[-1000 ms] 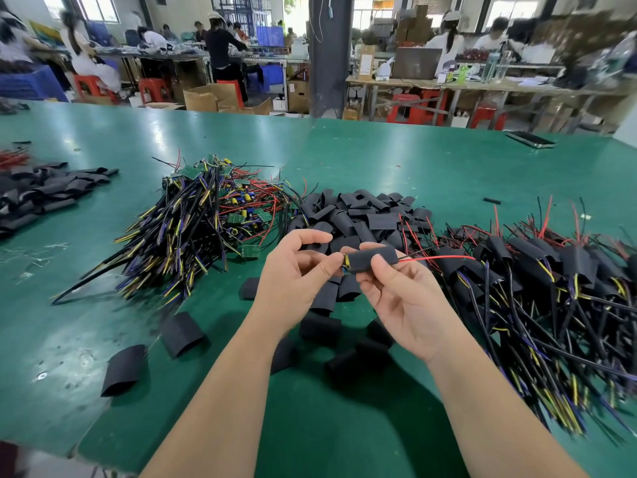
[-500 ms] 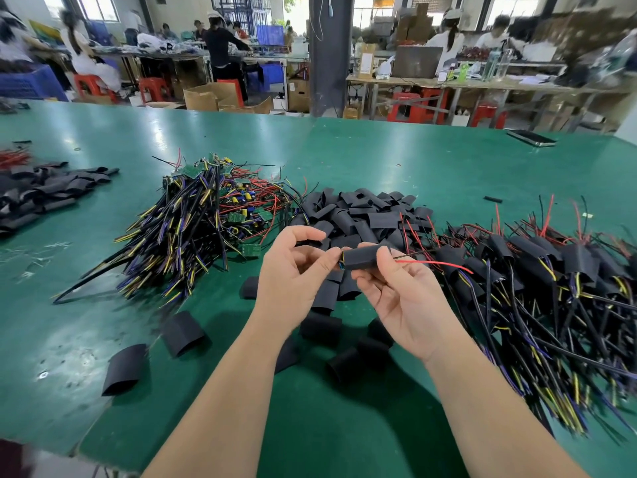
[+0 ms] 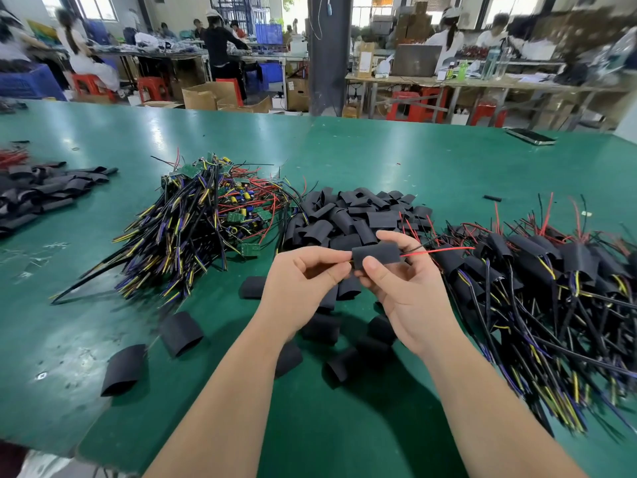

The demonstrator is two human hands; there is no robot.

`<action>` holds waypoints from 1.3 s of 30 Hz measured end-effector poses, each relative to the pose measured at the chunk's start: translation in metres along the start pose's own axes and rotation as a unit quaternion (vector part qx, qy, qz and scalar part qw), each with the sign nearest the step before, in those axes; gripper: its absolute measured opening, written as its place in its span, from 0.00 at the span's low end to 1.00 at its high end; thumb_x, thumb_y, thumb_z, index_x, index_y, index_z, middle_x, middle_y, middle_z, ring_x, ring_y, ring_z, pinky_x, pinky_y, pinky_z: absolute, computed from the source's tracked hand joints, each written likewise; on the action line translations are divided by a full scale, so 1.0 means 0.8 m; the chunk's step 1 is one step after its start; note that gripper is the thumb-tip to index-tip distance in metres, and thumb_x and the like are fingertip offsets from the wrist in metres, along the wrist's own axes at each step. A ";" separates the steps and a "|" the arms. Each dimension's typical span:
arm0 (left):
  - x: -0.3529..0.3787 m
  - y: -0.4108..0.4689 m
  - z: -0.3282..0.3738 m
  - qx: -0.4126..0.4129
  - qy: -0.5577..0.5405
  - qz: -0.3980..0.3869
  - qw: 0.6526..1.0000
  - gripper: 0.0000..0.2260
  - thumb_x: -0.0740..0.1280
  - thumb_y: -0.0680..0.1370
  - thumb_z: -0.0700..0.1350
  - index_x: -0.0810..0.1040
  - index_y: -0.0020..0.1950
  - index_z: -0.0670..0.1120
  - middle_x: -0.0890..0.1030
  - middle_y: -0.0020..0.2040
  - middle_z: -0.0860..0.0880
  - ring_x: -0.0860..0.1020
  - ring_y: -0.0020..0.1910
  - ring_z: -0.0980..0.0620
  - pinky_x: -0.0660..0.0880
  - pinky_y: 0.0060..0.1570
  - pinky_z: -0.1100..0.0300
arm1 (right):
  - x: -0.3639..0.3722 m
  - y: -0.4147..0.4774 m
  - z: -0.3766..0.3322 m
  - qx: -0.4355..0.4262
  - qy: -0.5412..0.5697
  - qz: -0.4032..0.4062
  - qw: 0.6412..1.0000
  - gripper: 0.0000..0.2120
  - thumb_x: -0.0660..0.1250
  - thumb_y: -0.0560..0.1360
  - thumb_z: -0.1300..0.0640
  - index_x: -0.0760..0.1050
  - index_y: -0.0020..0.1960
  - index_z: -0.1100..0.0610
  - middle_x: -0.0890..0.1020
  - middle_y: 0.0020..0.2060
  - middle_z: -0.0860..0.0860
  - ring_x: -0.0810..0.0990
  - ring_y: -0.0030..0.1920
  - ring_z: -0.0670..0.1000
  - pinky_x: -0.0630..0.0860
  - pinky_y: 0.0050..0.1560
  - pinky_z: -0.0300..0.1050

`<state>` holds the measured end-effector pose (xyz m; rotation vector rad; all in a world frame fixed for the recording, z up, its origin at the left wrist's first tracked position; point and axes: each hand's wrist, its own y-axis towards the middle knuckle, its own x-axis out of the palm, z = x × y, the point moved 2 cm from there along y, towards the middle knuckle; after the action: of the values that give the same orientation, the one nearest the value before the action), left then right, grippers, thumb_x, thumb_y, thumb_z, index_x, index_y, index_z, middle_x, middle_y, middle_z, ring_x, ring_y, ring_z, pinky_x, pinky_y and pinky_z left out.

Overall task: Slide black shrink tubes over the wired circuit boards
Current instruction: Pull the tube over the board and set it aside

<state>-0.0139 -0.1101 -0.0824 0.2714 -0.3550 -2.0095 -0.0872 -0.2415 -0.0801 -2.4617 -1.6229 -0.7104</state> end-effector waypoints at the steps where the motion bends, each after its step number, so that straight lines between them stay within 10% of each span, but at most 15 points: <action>1: -0.001 0.000 -0.001 -0.010 -0.002 0.001 1.000 0.15 0.73 0.72 0.35 0.85 0.40 0.57 0.85 0.40 0.54 0.82 0.41 0.58 0.76 0.43 0.67 | 0.000 0.000 0.000 -0.008 -0.017 -0.001 1.000 0.18 0.71 0.66 0.66 0.75 0.54 0.56 0.83 0.37 0.54 0.79 0.39 0.55 0.79 0.41 0.42; 8: -0.007 0.003 -0.005 -0.054 -0.013 0.024 0.998 0.13 0.74 0.70 0.34 0.76 0.47 0.48 0.85 0.37 0.49 0.82 0.38 0.54 0.77 0.42 0.63 | 0.008 -0.001 0.007 0.014 -0.044 0.003 0.999 0.24 0.68 0.72 0.71 0.75 0.61 0.48 0.82 0.42 0.55 0.79 0.46 0.53 0.80 0.50 0.46; 15: -0.016 0.007 -0.007 -0.111 -0.117 0.083 0.983 0.03 0.67 0.77 0.37 0.77 0.45 0.45 0.85 0.39 0.45 0.81 0.33 0.53 0.76 0.34 0.63 | -0.013 0.008 -0.033 0.047 0.162 0.146 0.975 0.15 0.67 0.73 0.70 0.67 0.55 0.59 0.77 0.43 0.59 0.81 0.29 0.47 0.74 0.28 0.33; 20: -0.046 0.012 -0.028 -0.188 0.123 0.232 0.946 0.05 0.67 0.76 0.42 0.77 0.44 0.52 0.82 0.40 0.53 0.78 0.37 0.57 0.71 0.36 0.64 | -0.043 0.008 -0.074 -0.089 0.154 0.190 0.966 0.07 0.65 0.75 0.70 0.72 0.48 0.60 0.82 0.38 0.55 0.83 0.34 0.48 0.78 0.38 0.34; 25: -0.046 0.008 -0.027 -0.141 0.285 0.173 0.932 0.05 0.66 0.76 0.44 0.75 0.46 0.55 0.78 0.44 0.60 0.74 0.35 0.59 0.68 0.32 0.65 | -0.067 0.007 -0.087 -0.183 0.112 0.304 0.928 0.14 0.69 0.74 0.69 0.66 0.50 0.57 0.77 0.44 0.55 0.83 0.38 0.48 0.79 0.47 0.40; 29: -0.036 0.007 -0.027 -0.115 0.333 0.104 0.930 0.04 0.68 0.75 0.48 0.76 0.47 0.55 0.77 0.47 0.59 0.74 0.43 0.55 0.71 0.42 0.61 | -0.081 0.006 -0.093 -0.253 -0.086 0.375 0.888 0.14 0.69 0.71 0.63 0.74 0.54 0.51 0.79 0.41 0.49 0.79 0.35 0.45 0.77 0.43 0.39; 32: -0.043 0.005 -0.034 -0.130 0.470 0.140 0.862 0.11 0.67 0.74 0.48 0.76 0.56 0.54 0.73 0.57 0.52 0.68 0.58 0.47 0.64 0.55 0.54 | -0.091 0.005 -0.104 -0.289 -0.320 0.393 0.812 0.15 0.66 0.71 0.56 0.79 0.57 0.49 0.82 0.43 0.48 0.78 0.38 0.43 0.76 0.45 0.42; 39: -0.060 0.006 -0.042 -0.203 0.489 0.193 0.826 0.23 0.64 0.76 0.50 0.68 0.71 0.52 0.62 0.74 0.46 0.57 0.73 0.46 0.53 0.69 0.47 | -0.088 0.011 -0.080 -0.071 -0.655 0.271 0.702 0.16 0.68 0.73 0.61 0.78 0.61 0.57 0.75 0.61 0.61 0.70 0.60 0.64 0.67 0.59 0.55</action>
<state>0.0230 -0.0739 -0.1104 0.8287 0.6235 -1.2703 -0.1220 -0.3260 -0.0530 -3.4425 -0.6882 1.3565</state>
